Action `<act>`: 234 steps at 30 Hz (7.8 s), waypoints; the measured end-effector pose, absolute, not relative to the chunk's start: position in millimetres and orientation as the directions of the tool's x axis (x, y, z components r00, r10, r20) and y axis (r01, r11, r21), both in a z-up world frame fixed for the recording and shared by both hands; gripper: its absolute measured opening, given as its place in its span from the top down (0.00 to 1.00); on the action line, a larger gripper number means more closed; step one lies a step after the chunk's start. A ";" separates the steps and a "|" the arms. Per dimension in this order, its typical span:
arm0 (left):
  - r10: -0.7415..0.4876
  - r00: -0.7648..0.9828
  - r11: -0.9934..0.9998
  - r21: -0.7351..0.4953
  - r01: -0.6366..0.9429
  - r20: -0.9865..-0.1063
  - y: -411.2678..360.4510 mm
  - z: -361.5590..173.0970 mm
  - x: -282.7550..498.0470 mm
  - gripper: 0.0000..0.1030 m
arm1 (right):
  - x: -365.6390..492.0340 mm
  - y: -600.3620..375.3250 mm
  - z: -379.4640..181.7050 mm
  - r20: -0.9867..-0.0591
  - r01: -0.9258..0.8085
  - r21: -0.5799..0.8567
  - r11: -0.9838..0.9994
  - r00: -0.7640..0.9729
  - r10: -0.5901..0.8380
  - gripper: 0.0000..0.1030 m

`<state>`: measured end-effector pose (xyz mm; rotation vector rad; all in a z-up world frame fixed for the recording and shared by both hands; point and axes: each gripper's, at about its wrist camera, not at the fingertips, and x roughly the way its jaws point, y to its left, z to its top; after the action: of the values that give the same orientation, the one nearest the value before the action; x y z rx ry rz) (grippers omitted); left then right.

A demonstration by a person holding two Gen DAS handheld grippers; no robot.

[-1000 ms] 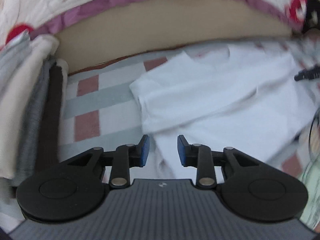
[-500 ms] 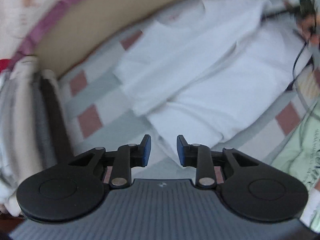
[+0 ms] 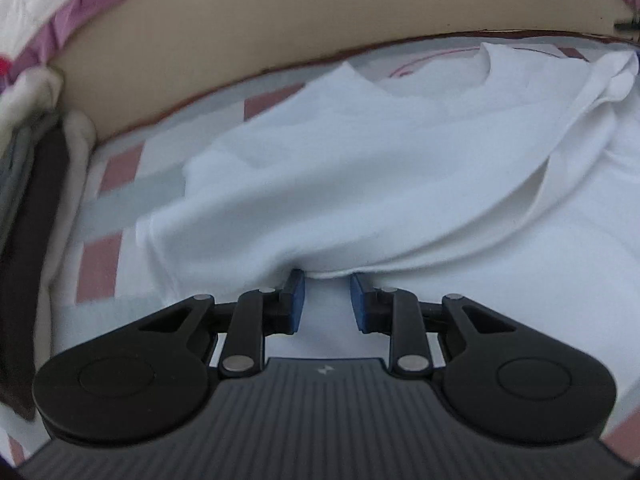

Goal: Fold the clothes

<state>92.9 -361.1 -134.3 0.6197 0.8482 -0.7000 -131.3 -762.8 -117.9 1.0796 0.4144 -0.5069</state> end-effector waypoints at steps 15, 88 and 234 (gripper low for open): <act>-0.348 0.631 0.832 0.082 0.549 -0.694 -418.3 -97.6 192.0 0.93 | -108.5 -740.3 -76.9 -0.619 0.678 0.198 0.708 0.646 -0.445 0.41; -0.527 0.649 0.783 -0.017 0.621 -0.548 -321.1 -81.7 191.0 0.99 | -96.1 -733.5 -109.5 -0.556 0.624 0.212 0.752 0.710 -0.432 0.94; -0.640 0.116 0.716 -0.534 0.450 -0.760 -338.9 -107.9 -7.7 0.79 | -206.1 -538.0 -32.2 -0.601 0.710 0.421 0.565 0.684 -0.413 0.93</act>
<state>-7.7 -338.9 -107.9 -0.1880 1.2151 -0.8049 -206.1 -538.0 -32.2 0.6969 0.4705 -0.6900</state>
